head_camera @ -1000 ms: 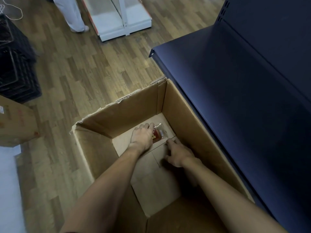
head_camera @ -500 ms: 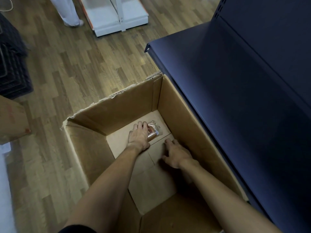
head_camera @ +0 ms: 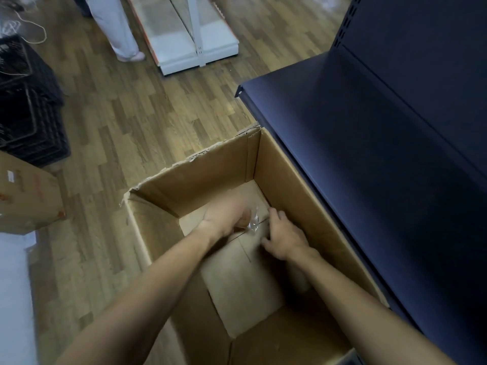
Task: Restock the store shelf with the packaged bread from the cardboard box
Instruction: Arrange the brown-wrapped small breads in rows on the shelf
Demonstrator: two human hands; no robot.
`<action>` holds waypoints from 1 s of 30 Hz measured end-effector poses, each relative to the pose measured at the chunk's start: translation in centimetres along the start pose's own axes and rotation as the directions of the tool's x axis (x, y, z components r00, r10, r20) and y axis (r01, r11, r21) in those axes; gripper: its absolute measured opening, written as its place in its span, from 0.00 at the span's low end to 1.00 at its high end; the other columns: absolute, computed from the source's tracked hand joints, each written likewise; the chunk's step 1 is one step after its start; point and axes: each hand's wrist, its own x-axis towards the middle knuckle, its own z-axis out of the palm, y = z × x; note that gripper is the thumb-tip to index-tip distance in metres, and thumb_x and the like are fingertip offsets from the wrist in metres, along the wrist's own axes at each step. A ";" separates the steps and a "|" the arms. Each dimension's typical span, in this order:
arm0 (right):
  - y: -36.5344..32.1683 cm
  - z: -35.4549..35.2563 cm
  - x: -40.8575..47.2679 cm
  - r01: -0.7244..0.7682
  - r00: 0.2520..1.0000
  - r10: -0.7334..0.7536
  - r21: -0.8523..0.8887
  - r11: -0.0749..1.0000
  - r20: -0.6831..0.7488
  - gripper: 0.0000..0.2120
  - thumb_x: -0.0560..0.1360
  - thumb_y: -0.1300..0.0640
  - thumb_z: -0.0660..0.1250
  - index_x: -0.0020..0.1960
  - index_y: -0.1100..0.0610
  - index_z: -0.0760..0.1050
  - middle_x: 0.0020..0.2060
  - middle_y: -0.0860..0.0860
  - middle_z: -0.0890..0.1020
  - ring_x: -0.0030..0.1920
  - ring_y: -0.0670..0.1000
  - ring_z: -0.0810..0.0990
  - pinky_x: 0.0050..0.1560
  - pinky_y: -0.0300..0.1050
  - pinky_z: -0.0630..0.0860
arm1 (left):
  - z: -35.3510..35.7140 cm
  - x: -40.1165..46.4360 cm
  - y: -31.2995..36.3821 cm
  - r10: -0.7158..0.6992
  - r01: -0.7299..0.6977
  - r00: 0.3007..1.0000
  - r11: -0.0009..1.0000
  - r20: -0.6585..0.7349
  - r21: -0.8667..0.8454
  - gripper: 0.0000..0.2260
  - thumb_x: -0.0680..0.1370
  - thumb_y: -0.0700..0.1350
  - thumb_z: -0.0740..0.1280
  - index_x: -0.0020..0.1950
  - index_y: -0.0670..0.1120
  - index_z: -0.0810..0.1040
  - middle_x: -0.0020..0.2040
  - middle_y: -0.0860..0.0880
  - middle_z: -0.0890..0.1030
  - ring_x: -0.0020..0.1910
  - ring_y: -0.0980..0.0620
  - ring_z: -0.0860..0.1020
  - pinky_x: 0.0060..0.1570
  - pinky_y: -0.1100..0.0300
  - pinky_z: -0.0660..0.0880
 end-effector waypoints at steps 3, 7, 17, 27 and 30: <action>-1.3 -1.4 -1.0 0.072 0.990 -0.067 0.031 0.997 -0.127 0.42 0.73 0.50 0.73 0.78 0.51 0.51 0.69 0.53 0.66 0.63 0.55 0.75 0.58 0.51 0.76 | -3.4 -1.8 -1.4 0.043 -0.044 0.996 0.999 -0.083 -0.003 0.36 0.67 0.50 0.77 0.69 0.44 0.63 0.65 0.45 0.67 0.62 0.46 0.69 0.55 0.53 0.72; -3.2 -3.2 -2.5 0.192 0.942 -0.176 0.027 0.981 -0.287 0.50 0.69 0.47 0.77 0.79 0.50 0.47 0.72 0.51 0.61 0.65 0.54 0.74 0.57 0.52 0.79 | -7.4 -4.8 -3.5 0.107 -0.108 0.962 0.994 -0.250 0.011 0.35 0.66 0.52 0.75 0.69 0.43 0.67 0.61 0.45 0.72 0.56 0.46 0.72 0.49 0.54 0.76; -9.2 -6.6 -6.6 0.312 0.840 -0.343 -0.144 0.939 -0.419 0.43 0.67 0.47 0.77 0.75 0.50 0.57 0.70 0.48 0.64 0.60 0.53 0.76 0.45 0.49 0.80 | -11.6 -11.4 -6.0 0.160 -0.178 0.901 0.984 -0.403 -0.008 0.35 0.63 0.54 0.73 0.66 0.41 0.70 0.56 0.44 0.75 0.49 0.45 0.74 0.46 0.50 0.77; -15.4 -10.9 -11.6 0.345 0.690 -0.418 -0.239 0.908 -0.590 0.29 0.69 0.52 0.75 0.66 0.50 0.66 0.59 0.48 0.71 0.52 0.52 0.78 0.42 0.43 0.72 | -16.7 -17.6 -10.1 0.095 -0.151 0.769 0.988 -0.632 -0.036 0.37 0.62 0.53 0.73 0.68 0.41 0.69 0.59 0.44 0.75 0.54 0.44 0.74 0.49 0.49 0.78; -16.9 -13.1 -13.1 0.281 0.633 -0.427 -0.322 0.904 -0.646 0.31 0.71 0.50 0.75 0.69 0.50 0.66 0.62 0.49 0.72 0.54 0.51 0.77 0.45 0.42 0.75 | -18.0 -19.4 -11.5 0.053 -0.155 0.705 0.985 -0.707 -0.081 0.42 0.63 0.56 0.76 0.72 0.41 0.67 0.66 0.43 0.74 0.62 0.44 0.73 0.59 0.50 0.76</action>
